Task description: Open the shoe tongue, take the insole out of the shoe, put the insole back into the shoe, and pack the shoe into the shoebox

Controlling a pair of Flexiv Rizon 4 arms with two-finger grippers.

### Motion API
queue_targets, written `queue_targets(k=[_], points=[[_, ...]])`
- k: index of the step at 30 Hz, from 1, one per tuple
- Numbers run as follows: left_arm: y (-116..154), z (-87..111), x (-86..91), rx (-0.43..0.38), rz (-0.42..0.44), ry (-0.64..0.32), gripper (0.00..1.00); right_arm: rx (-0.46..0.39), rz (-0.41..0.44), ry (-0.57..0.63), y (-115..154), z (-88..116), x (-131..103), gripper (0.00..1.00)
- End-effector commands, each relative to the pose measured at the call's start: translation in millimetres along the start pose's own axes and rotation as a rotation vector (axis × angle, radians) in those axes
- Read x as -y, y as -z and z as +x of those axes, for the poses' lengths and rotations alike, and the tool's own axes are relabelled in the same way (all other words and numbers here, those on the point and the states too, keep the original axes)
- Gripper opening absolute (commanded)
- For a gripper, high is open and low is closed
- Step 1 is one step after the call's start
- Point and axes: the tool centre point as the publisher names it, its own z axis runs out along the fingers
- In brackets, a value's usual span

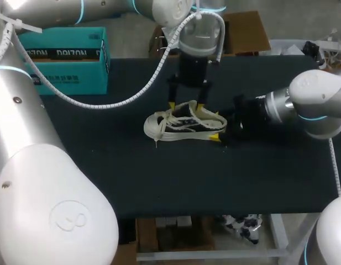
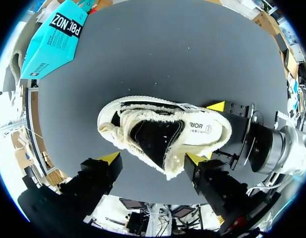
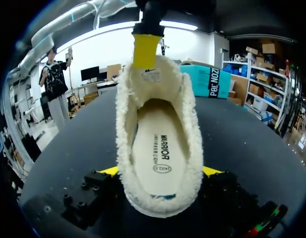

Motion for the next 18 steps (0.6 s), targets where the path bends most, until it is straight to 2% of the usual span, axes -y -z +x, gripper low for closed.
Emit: queue_targets(k=[1, 3, 5, 7, 13, 18], points=[[-2, 5.4, 5.1, 0.058, -0.008, 0.010, 0.44, -0.001, -0.003, 0.001, -4, -1, 2, 0.00], [-2, 5.1, 5.5, 0.062, -0.006, 0.014, 0.42, -0.001, -0.003, 0.001, -4, -1, 2, 0.00], [-3, 4.5, 5.4, 0.066, -0.007, 0.015, 0.26, -0.001, -0.003, 0.001, -4, -1, 2, 0.00], [-4, 3.3, 4.6, 0.066, -0.007, 0.016, 0.02, -0.001, -0.003, 0.001, -4, -1, 2, 0.00], [-3, -3.9, 0.8, 0.045, 0.009, 0.025, 0.00, -0.001, -0.003, 0.001, -4, -1, 2, 0.00], [0, -23.9, -4.6, -0.036, 0.031, 0.039, 0.00, -0.001, -0.003, 0.001, -4, -1, 2, 0.00]])
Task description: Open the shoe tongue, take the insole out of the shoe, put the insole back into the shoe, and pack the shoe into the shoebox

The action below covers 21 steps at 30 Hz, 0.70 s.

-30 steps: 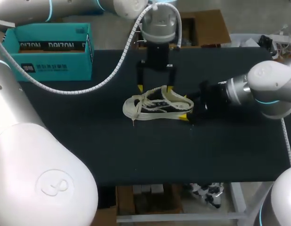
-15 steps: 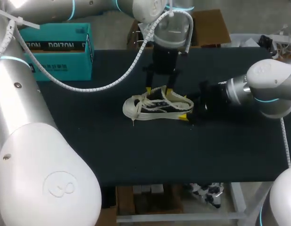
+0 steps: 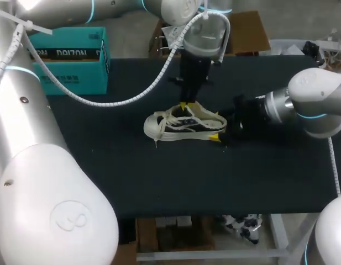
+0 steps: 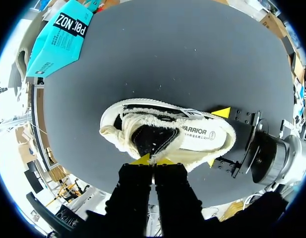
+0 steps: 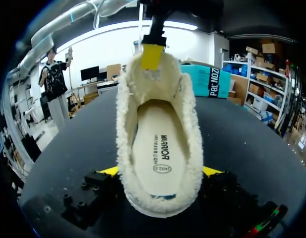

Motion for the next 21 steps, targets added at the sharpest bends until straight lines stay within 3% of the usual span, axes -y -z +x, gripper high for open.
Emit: queue_targets(k=[1, 5, 11, 21], points=[[0, -29.1, -11.0, -0.105, 0.030, 0.011, 0.00, -0.002, -0.005, 0.001, -4, -1, 2, 0.00], [-7, -54.7, -11.4, -0.188, 0.031, 0.044, 0.00, -0.002, -0.005, 0.001, -4, -1, 2, 0.00], [-34, -81.2, 2.8, -0.260, -0.033, 0.070, 0.00, -0.002, -0.005, 0.001, -4, -1, 2, 0.00], [-67, -85.1, 18.7, -0.292, -0.111, 0.057, 0.00, -0.002, -0.005, 0.001, -4, -1, 2, 0.00]])
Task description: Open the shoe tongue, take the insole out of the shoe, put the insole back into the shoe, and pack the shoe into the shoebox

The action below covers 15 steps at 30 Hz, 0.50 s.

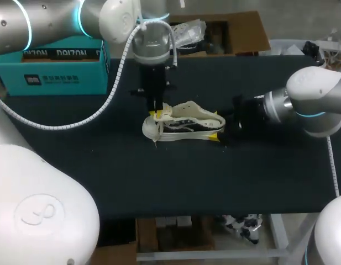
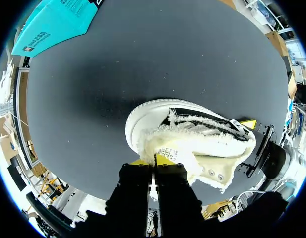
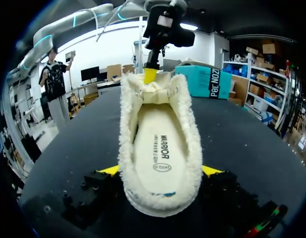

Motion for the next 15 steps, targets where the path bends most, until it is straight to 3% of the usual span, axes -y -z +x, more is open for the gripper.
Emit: queue_targets(k=[1, 2, 5, 6, 7, 12, 15], points=[[-12, -7.8, 8.4, -0.081, -0.035, -0.017, 0.00, 0.000, -0.004, 0.001, -1, -1, 4, 0.00], [-12, -8.7, 7.9, -0.086, -0.036, -0.028, 0.00, 0.000, -0.004, 0.001, -1, -1, 4, 0.00], [-8, -13.1, 0.9, -0.100, -0.026, -0.066, 0.43, 0.000, -0.004, 0.001, -1, -1, 4, 0.00], [-6, -14.5, -1.7, -0.107, -0.027, -0.089, 0.50, 0.000, -0.004, 0.001, -1, -1, 4, 0.00], [-2, -16.1, -4.8, -0.116, -0.017, -0.103, 0.69, 0.000, -0.004, 0.001, -1, -1, 4, 0.00], [32, -20.1, -25.0, -0.168, 0.034, -0.285, 0.86, 0.000, -0.004, 0.001, -1, -1, 4, 0.00], [57, -16.9, -37.7, -0.177, 0.083, -0.412, 0.81, 0.000, -0.004, 0.001, -1, -1, 4, 0.00]])
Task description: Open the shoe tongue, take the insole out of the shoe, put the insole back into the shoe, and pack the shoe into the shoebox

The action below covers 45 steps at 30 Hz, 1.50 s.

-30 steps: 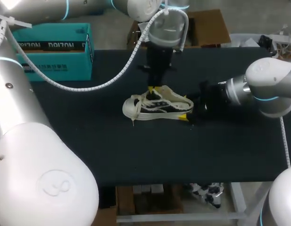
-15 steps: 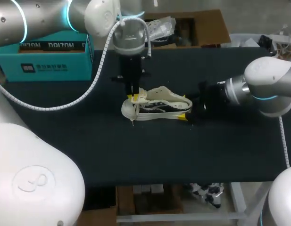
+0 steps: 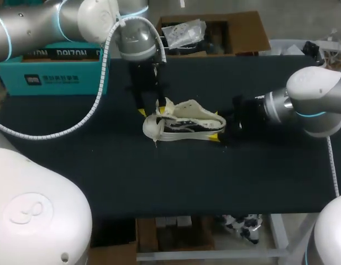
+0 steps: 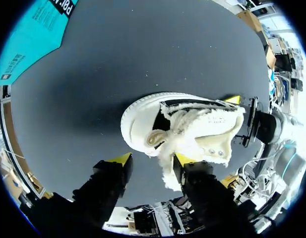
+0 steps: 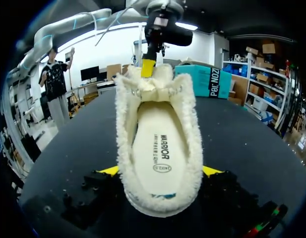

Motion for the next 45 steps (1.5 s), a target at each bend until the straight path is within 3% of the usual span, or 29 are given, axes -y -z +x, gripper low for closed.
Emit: queue_targets(k=[1, 3, 5, 7, 11, 14, 15, 16, 31, 37, 41, 45], points=[[42, 5.5, -31.7, -0.006, 0.117, -0.167, 0.78, -0.002, -0.004, 0.001, -1, -1, 3, 0.00], [55, 14.2, -35.0, 0.005, 0.139, -0.263, 0.71, -0.002, -0.004, 0.001, -1, -1, 3, 0.00], [66, 24.5, -34.4, 0.029, 0.165, -0.357, 0.44, -0.002, -0.004, 0.001, -1, -1, 3, 0.00], [73, 34.5, -32.5, 0.060, 0.158, -0.482, 0.00, -0.002, -0.004, 0.001, -1, -1, 3, 0.00], [77, 53.6, -27.9, 0.077, 0.137, -0.820, 0.00, -0.002, -0.004, 0.001, -1, -1, 3, 0.00], [74, 62.2, -25.3, 0.120, 0.006, -1.245, 0.00, -0.002, -0.004, 0.001, -1, -1, 3, 0.00], [71, 64.1, -23.5, 0.132, 0.011, -1.365, 0.00, -0.002, -0.004, 0.001, -1, -1, 3, 0.00], [72, 67.2, -18.2, 0.073, -0.033, -1.429, 0.00, -0.002, -0.004, 0.001, -1, -1, 3, 0.00], [72, 67.2, -18.2, 0.073, -0.033, -1.429, 0.00, -0.002, -0.004, 0.001, -1, -1, 3, 0.00], [48, 93.0, -1.3, 0.163, 0.007, -1.549, 0.00, -0.002, -0.004, 0.001, -1, -1, 3, 0.00], [31, 98.9, 10.5, 0.172, 0.035, -1.636, 0.00, -0.002, -0.004, 0.001, -1, -1, 3, 0.00], [11, 100.3, 25.1, 0.166, 0.029, -1.635, 0.00, -0.002, -0.004, 0.001, -1, -1, 3, 0.00]])
